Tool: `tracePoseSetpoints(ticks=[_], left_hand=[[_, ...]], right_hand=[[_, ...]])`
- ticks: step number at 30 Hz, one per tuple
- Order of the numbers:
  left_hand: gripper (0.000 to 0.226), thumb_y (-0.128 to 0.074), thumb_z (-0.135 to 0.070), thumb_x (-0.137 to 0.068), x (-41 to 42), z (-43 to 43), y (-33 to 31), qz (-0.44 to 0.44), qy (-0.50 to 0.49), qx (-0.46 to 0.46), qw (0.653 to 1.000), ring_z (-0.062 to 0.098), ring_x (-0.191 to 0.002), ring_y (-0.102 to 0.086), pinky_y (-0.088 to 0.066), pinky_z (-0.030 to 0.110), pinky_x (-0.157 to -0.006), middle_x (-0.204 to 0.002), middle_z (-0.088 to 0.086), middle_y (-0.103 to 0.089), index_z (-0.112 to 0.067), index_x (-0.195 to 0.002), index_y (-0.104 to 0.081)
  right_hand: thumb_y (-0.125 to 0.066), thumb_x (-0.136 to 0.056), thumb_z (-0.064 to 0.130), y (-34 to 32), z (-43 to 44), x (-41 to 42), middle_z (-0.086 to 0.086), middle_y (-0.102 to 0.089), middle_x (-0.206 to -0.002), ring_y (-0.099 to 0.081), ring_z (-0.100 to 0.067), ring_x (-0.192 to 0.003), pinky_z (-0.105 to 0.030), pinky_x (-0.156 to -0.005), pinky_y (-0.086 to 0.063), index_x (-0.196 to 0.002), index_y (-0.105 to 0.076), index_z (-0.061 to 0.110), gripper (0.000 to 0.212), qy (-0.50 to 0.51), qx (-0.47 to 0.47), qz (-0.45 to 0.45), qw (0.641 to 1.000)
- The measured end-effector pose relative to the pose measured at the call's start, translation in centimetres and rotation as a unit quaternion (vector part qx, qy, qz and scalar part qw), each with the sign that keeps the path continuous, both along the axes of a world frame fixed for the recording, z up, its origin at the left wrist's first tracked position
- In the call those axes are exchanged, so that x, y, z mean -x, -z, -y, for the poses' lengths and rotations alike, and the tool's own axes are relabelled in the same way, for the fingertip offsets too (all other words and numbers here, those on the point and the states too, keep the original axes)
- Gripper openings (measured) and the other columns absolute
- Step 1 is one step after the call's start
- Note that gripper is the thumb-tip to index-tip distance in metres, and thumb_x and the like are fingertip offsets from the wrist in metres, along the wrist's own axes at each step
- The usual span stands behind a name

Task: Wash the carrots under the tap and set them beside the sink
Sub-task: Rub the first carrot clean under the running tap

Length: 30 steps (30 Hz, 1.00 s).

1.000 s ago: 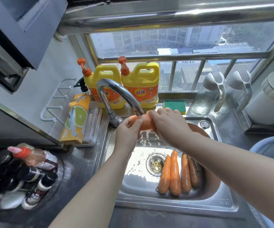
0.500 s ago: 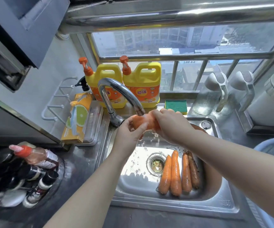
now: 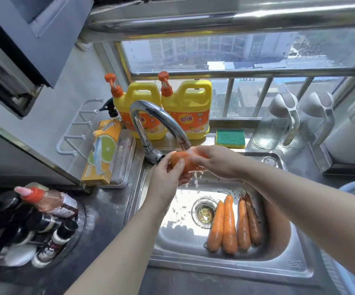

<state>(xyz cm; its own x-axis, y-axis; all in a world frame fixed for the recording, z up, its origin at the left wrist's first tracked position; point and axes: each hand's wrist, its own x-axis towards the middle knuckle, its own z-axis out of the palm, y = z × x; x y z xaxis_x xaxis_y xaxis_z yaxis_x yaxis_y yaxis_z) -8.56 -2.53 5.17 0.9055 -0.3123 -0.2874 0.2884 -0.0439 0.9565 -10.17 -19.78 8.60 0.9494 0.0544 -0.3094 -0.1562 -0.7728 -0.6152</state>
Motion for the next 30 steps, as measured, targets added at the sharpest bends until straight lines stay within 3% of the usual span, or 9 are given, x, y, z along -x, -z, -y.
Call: tracePoseSetpoints(ticks=[4,9,14,17,21,24,27,30], left_hand=[[0.023,-0.059,-0.014,-0.101,0.1,0.4,-0.3,0.000,-0.016,0.018,1.000,0.021,-0.079,-0.072,-0.060,0.033,-0.078,-0.109,0.014,-0.068,-0.025,-0.122,-0.059],[0.020,-0.059,-0.013,-0.101,-0.1,0.1,-0.1,-0.031,-0.015,0.029,0.999,0.022,-0.084,-0.073,-0.059,0.029,-0.075,-0.117,0.018,-0.067,-0.026,-0.116,-0.063],[0.017,-0.058,-0.012,-0.101,0.3,0.3,0.0,-0.053,-0.015,0.035,0.998,0.023,-0.083,-0.071,-0.060,0.035,-0.082,-0.110,0.016,-0.070,-0.028,-0.107,-0.063],[0.018,-0.058,-0.012,-0.101,-0.1,0.5,-0.4,-0.039,-0.018,0.037,0.998,0.023,-0.089,-0.072,-0.060,0.032,-0.080,-0.113,0.014,-0.070,-0.028,-0.108,-0.063],[0.023,-0.058,-0.011,-0.101,-0.7,0.5,-0.6,-0.026,-0.023,0.033,0.999,0.026,-0.095,-0.072,-0.061,0.033,-0.082,-0.119,0.018,-0.070,-0.020,-0.122,-0.061],[0.030,-0.060,-0.012,-0.100,-0.6,0.2,-0.4,-0.024,-0.027,0.027,0.999,0.029,-0.100,-0.073,-0.061,0.034,-0.083,-0.118,0.015,-0.070,-0.017,-0.130,-0.057],[0.038,-0.061,-0.012,-0.100,0.0,0.2,-0.3,-0.016,-0.030,0.023,0.999,0.022,-0.085,-0.074,-0.061,0.033,-0.081,-0.114,0.011,-0.068,-0.017,-0.137,-0.053],[0.043,-0.061,-0.013,-0.099,-0.3,-0.3,-0.1,-0.027,-0.037,0.022,0.999,0.025,-0.088,-0.074,-0.061,0.034,-0.081,-0.119,0.011,-0.065,-0.016,-0.142,-0.051]], right_hand=[[-0.040,-0.105,0.049,-0.1,0.1,-0.2,0.000,-0.070,-0.102,-0.062,-0.021,-0.097,-0.043,-0.092,-0.050,-0.108,-0.067,0.027,0.035,0.031,-0.007,0.035,0.999],[-0.054,-0.102,0.039,-0.2,0.6,-0.1,0.002,-0.069,-0.107,-0.062,-0.017,-0.098,-0.031,-0.085,-0.045,-0.125,-0.064,0.021,0.031,-0.026,-0.047,-0.002,0.999],[-0.063,-0.099,0.030,0.1,1.0,-0.2,0.005,-0.065,-0.094,-0.058,-0.014,-0.087,-0.020,-0.070,-0.041,-0.117,-0.065,0.018,0.022,-0.047,-0.042,-0.001,0.998],[-0.068,-0.094,0.038,1.0,0.9,-0.2,0.018,-0.057,-0.082,-0.055,-0.011,-0.081,-0.022,-0.067,-0.039,-0.117,-0.064,0.025,0.026,-0.016,-0.040,0.050,0.998],[-0.067,-0.087,0.056,1.8,0.3,-0.3,0.022,-0.060,-0.078,-0.059,-0.006,-0.080,-0.034,-0.078,-0.052,-0.102,-0.066,0.043,0.020,0.052,-0.057,0.095,0.993],[-0.063,-0.087,0.064,2.2,0.1,-0.4,0.019,-0.067,-0.088,-0.065,-0.008,-0.089,-0.042,-0.087,-0.056,-0.107,-0.071,0.040,0.032,0.073,-0.072,0.073,0.992],[-0.061,-0.092,0.059,1.7,0.1,-0.4,0.011,-0.074,-0.094,-0.069,-0.012,-0.091,-0.041,-0.089,-0.056,-0.104,-0.076,0.035,0.030,0.091,-0.112,0.060,0.988],[-0.065,-0.093,0.047,0.5,1.0,-0.5,0.005,-0.075,-0.105,-0.069,-0.015,-0.101,-0.032,-0.093,-0.053,-0.116,-0.074,0.032,0.028,0.059,-0.163,0.011,0.985]])
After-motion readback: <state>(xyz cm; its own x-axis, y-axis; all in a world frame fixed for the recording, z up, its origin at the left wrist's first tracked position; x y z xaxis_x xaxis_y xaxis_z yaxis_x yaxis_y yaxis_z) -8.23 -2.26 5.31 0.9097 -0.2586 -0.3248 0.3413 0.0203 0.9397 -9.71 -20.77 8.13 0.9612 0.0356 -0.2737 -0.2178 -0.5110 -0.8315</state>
